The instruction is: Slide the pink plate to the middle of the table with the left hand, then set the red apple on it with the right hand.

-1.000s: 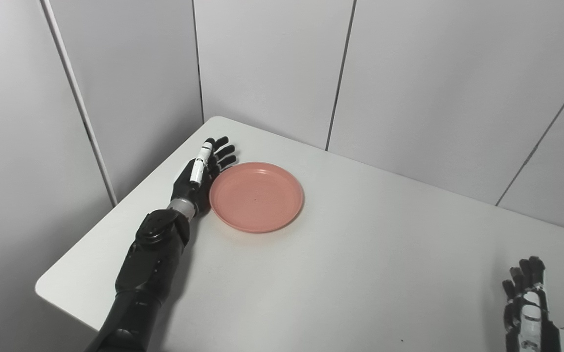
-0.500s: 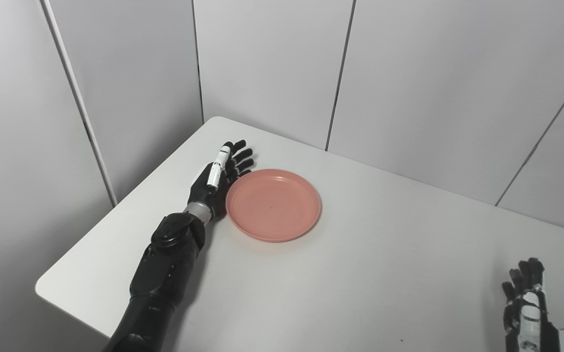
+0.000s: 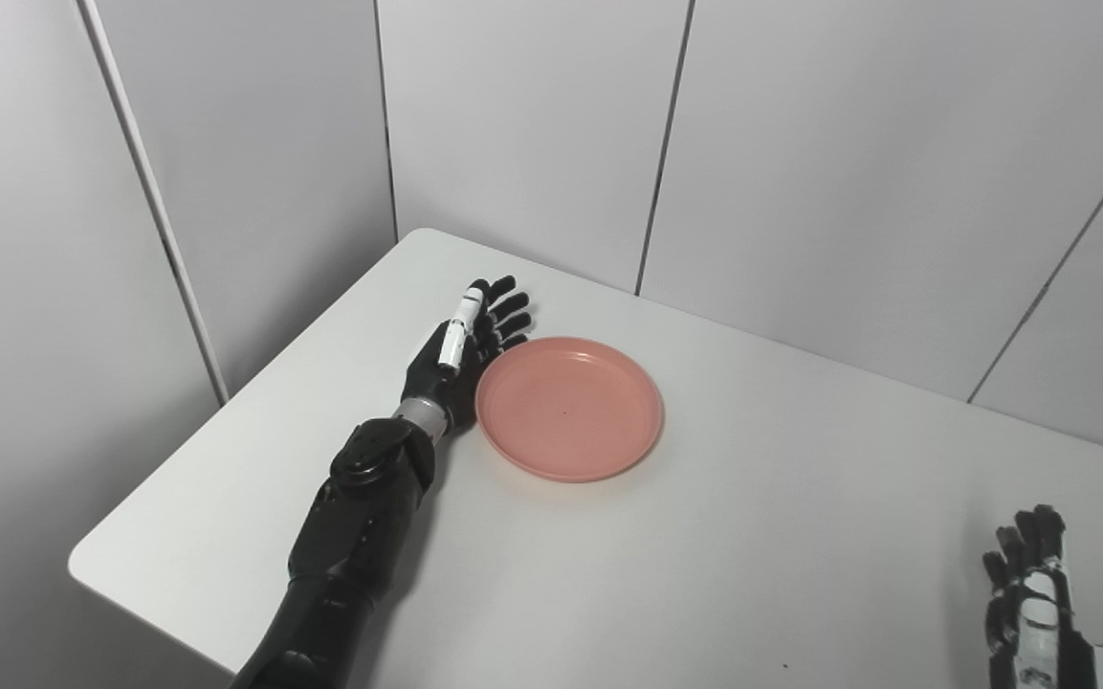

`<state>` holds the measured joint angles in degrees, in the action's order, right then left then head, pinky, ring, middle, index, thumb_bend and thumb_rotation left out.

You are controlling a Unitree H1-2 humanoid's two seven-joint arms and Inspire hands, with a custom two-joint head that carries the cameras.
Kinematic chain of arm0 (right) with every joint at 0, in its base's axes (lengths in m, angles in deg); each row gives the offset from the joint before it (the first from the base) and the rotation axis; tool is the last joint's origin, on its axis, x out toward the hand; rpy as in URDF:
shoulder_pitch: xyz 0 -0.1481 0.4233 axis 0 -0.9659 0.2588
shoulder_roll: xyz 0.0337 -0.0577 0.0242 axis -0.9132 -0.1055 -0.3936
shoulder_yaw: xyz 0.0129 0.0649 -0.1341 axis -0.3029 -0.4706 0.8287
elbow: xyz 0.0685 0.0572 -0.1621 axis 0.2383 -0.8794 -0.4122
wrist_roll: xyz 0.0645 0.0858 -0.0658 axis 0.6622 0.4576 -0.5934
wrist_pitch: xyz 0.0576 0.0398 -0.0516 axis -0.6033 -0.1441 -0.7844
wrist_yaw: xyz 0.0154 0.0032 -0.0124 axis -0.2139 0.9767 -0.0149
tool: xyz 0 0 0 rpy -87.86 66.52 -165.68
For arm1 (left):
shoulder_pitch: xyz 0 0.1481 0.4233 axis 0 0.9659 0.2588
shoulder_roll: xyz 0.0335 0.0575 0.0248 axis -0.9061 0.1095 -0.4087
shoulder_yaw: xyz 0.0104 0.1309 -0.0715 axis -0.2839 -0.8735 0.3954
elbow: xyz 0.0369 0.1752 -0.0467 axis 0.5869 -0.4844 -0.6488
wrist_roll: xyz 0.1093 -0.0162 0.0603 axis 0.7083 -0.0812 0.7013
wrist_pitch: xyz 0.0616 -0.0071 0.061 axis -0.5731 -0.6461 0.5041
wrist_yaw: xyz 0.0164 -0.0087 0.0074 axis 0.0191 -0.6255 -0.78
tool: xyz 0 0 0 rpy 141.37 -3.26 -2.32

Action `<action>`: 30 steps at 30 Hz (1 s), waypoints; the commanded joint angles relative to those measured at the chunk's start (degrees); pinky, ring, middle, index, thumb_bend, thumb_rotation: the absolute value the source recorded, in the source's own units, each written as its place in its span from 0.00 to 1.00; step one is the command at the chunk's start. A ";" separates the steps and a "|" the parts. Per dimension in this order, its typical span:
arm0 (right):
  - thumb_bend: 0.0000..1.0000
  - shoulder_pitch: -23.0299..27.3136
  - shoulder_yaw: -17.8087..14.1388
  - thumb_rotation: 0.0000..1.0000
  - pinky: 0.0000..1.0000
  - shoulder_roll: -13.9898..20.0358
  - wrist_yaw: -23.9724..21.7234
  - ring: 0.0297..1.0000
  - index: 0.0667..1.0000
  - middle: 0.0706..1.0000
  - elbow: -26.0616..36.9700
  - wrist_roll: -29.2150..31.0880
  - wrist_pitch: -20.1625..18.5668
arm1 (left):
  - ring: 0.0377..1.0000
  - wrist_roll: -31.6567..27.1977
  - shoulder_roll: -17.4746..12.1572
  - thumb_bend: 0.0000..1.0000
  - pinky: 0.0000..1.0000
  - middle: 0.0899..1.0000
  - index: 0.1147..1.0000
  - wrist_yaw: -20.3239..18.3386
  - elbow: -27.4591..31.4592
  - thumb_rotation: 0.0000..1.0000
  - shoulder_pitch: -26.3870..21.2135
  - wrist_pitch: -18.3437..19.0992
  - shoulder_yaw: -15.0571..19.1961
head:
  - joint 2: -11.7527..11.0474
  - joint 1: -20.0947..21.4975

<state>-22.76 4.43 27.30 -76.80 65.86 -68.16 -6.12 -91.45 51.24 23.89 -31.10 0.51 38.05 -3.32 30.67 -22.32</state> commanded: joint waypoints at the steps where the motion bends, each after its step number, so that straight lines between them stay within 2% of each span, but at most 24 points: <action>1: 0.15 -2.33 -0.03 1.00 1.00 -0.31 -0.25 1.00 1.00 1.00 -1.29 0.03 -0.21 | 0.91 0.38 1.39 0.30 0.92 0.89 0.86 0.42 -2.22 1.00 0.40 1.52 -0.82 | 0.18 0.25; 15: 0.16 -2.45 0.06 1.00 1.00 -1.00 -0.10 0.99 1.00 1.00 -1.63 -0.73 0.55 | 0.91 0.47 3.62 0.32 0.93 0.90 0.87 -0.69 -4.62 1.00 -0.14 -0.57 -2.00 | 0.72 1.75; 30: 0.19 -2.34 0.21 1.00 1.00 -1.49 0.13 0.98 0.99 0.99 -2.27 -1.49 1.36 | 0.88 0.61 6.19 0.33 0.89 0.86 0.84 -0.72 -4.98 1.00 0.16 -0.61 -4.04 | 2.20 4.45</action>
<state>-22.94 4.43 26.61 -76.69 65.84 -69.52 -6.10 -91.42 56.09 22.76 -33.60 -0.90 34.68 -6.66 32.87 -17.85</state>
